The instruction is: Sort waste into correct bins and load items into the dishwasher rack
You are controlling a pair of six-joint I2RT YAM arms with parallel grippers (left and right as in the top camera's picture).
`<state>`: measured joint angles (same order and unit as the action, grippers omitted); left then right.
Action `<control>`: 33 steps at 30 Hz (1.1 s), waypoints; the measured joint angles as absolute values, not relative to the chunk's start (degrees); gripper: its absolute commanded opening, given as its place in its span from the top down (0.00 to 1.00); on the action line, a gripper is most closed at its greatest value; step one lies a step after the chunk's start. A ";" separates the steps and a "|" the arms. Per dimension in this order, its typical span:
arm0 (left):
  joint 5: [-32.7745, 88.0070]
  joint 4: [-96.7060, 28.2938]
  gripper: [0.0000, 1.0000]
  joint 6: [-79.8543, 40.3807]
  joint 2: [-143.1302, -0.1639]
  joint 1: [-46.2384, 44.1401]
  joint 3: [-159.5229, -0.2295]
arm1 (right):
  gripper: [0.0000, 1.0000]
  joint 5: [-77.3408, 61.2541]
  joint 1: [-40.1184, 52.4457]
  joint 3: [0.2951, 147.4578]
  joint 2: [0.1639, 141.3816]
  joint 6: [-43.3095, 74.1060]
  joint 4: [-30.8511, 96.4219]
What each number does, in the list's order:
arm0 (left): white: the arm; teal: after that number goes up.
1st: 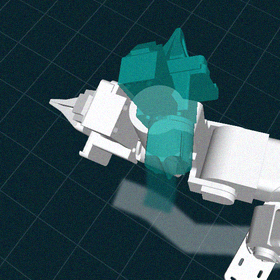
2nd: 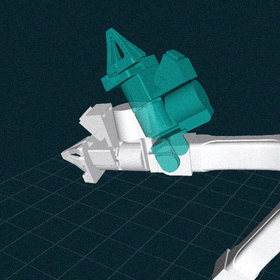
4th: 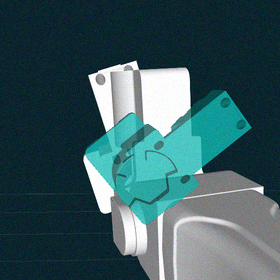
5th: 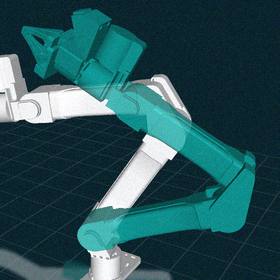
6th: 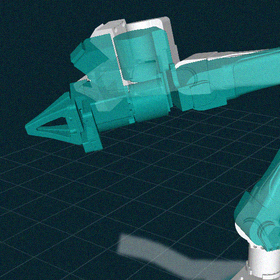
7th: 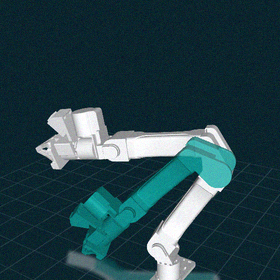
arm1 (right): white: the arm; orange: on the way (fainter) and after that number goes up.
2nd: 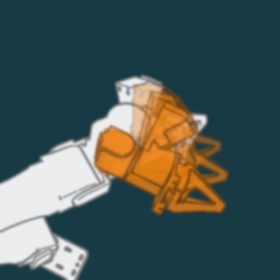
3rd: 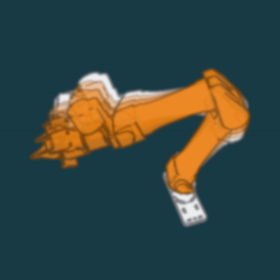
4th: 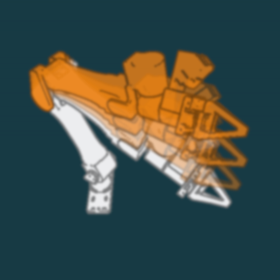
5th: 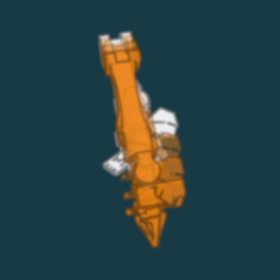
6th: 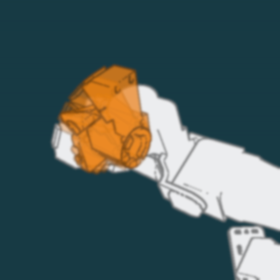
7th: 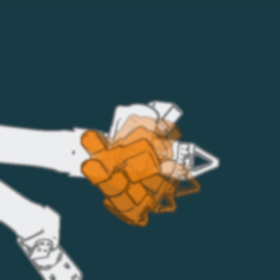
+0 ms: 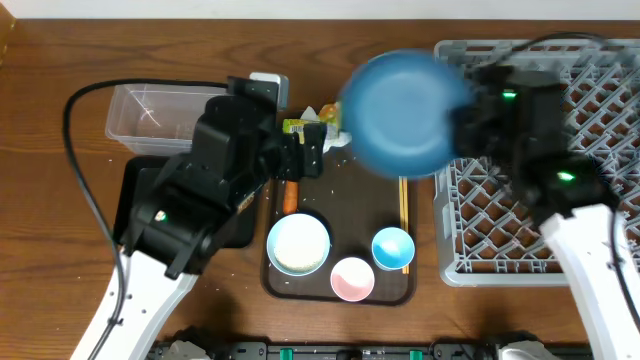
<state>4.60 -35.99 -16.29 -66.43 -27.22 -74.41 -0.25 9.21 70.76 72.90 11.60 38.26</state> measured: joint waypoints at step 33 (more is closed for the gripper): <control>4.58 -35.94 0.02 -16.29 -64.05 -27.22 -74.41 | 0.99 64.90 -11.11 70.81 97.49 -37.89 0.99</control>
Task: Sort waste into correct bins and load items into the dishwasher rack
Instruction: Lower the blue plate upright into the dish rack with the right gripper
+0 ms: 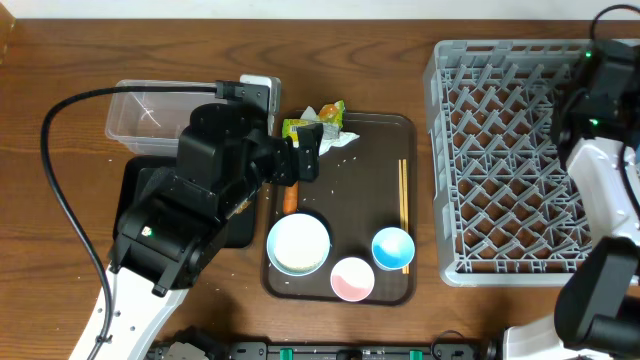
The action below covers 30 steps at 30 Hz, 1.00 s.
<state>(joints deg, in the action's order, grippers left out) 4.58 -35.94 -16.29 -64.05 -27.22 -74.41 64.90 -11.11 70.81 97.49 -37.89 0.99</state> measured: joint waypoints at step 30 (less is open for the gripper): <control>4.58 -36.88 0.02 -16.29 -64.10 -27.22 -74.41 | 0.01 65.01 -1.56 70.85 99.02 -38.87 2.76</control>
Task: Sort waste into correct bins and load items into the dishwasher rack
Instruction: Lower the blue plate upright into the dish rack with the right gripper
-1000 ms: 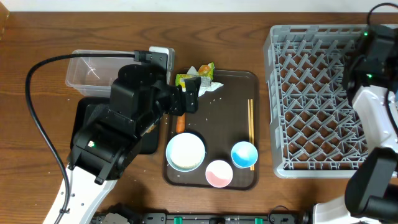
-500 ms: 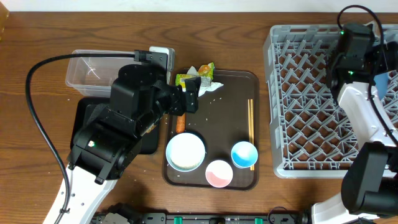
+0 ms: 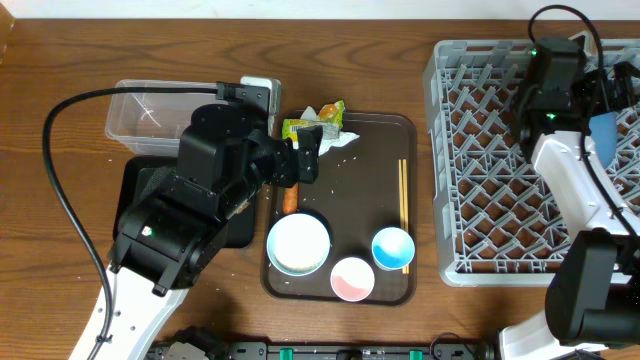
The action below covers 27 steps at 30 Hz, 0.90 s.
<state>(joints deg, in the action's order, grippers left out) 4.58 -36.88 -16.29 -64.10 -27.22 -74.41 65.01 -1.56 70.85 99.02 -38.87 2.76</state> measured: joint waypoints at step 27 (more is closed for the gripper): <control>0.56 -37.30 0.02 -11.90 -64.10 -27.22 -74.41 | 0.08 -1.13 8.97 71.13 83.81 -1.91 37.34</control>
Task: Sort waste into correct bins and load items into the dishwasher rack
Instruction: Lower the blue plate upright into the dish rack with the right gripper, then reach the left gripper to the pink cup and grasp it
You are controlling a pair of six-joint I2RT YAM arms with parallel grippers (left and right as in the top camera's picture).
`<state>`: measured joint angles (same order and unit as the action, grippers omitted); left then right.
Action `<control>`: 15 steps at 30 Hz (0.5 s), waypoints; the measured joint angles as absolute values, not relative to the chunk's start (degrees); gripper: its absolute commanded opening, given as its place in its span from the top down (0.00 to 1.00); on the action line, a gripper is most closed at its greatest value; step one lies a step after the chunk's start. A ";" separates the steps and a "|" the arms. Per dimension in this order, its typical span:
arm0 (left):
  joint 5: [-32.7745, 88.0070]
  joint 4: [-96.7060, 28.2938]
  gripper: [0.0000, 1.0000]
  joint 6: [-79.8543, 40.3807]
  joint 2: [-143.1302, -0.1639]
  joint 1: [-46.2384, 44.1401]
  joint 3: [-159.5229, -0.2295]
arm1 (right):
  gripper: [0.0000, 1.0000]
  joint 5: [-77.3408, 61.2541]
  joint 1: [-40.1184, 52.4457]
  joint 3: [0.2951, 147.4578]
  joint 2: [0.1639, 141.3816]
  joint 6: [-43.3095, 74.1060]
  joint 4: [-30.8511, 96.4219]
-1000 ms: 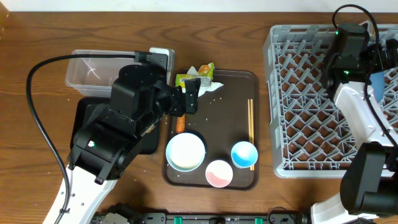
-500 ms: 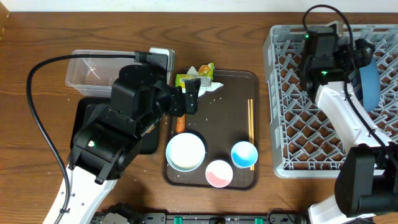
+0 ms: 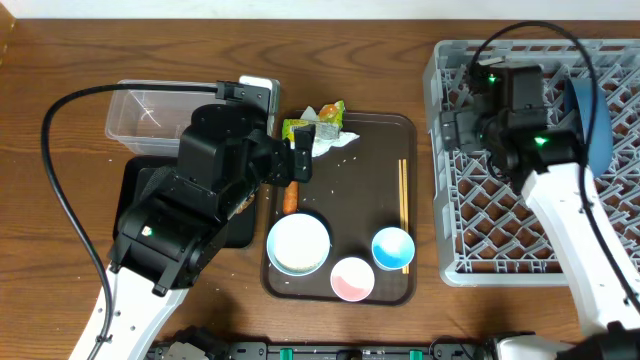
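A brown tray (image 3: 345, 190) holds a white bowl (image 3: 298, 243), a pink bowl (image 3: 351, 278), a small blue bowl (image 3: 393, 247), chopsticks (image 3: 403, 195) and an orange stick (image 3: 290, 198). A yellow-green wrapper (image 3: 296, 127) and crumpled white-green waste (image 3: 330, 117) lie at the tray's top left. My left gripper (image 3: 304, 152) hovers open just below the wrapper. A blue plate (image 3: 590, 115) stands on edge in the grey dishwasher rack (image 3: 500, 260) at its right side. My right gripper (image 3: 450, 128) is over the rack's left part, apart from the plate, apparently open.
A clear plastic bin (image 3: 150, 110) sits at the back left, with a black bin (image 3: 140, 190) in front of it, mostly under my left arm. A cable (image 3: 55, 150) loops over the table at the left. The rack fills the right side.
My right gripper has moved left from the rack's right side to its left part. The blue plate stays on edge in the rack. The left gripper shifted slightly down and left by the wrapper.
First my right gripper carried the blue plate between tray and rack. Then the arm was at the far right edge, the plate out of sight. Later the plate stood in the rack's right side beside the gripper. Now the gripper is away from it. The left arm stayed beside the wrapper.
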<state>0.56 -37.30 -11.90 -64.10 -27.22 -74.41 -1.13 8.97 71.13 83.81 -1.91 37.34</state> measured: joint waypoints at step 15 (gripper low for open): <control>4.43 -53.91 0.20 -9.34 -75.66 -27.24 -74.46 | 0.18 -19.79 10.15 71.20 84.23 5.43 47.70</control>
